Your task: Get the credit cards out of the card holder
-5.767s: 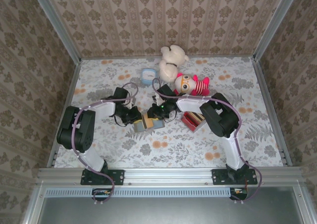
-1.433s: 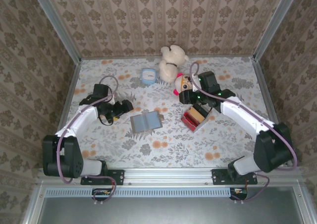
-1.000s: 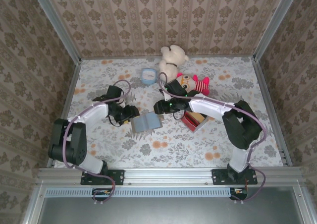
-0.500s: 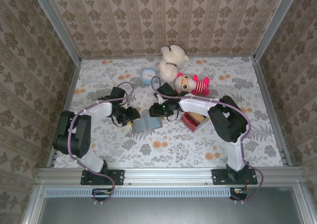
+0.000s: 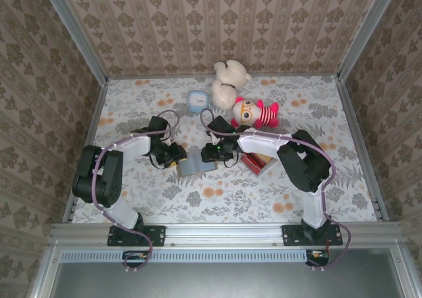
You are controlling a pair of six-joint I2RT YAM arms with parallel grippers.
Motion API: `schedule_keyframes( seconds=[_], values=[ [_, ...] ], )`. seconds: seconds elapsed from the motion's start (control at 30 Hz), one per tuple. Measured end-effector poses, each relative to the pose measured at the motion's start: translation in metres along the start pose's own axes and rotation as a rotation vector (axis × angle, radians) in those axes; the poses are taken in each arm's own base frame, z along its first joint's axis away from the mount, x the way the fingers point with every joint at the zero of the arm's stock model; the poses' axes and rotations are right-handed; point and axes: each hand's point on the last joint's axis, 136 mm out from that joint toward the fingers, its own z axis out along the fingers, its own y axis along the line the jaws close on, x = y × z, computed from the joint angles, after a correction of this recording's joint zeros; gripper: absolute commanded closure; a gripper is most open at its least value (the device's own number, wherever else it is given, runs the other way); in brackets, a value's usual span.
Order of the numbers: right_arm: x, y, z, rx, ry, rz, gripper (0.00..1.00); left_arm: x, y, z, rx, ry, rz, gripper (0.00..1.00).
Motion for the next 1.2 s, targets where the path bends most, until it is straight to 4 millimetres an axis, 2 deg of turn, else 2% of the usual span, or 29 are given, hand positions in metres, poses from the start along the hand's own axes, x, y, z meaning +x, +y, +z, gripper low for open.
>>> schedule_keyframes(
  seconds=[0.2,0.33,0.43,0.57,0.73,0.97,1.2],
  values=[
    [0.005,0.005,0.002,0.0,0.007,-0.009,0.54,0.0,0.0,0.0,0.002,0.0,0.0,0.6],
    [0.008,-0.004,0.003,0.065,0.0,-0.005,0.49,0.0,0.0,0.0,0.002,0.001,0.0,0.6],
    [0.008,-0.01,0.003,0.096,-0.01,-0.004,0.49,0.0,-0.001,0.0,0.004,0.002,0.001,0.6],
    [0.008,-0.011,0.002,0.1,-0.014,-0.006,0.56,0.0,-0.001,0.001,0.007,0.003,0.002,0.61],
    [0.012,-0.007,0.005,0.084,0.003,-0.009,0.63,0.0,-0.002,0.001,0.008,0.004,0.002,0.69],
    [0.013,0.003,0.013,0.041,0.029,-0.013,0.8,0.003,-0.01,0.005,0.044,0.02,0.021,0.89],
    [0.016,0.009,0.017,0.008,0.054,-0.022,0.98,0.006,-0.015,0.007,0.057,0.032,0.038,0.92]
  ],
)
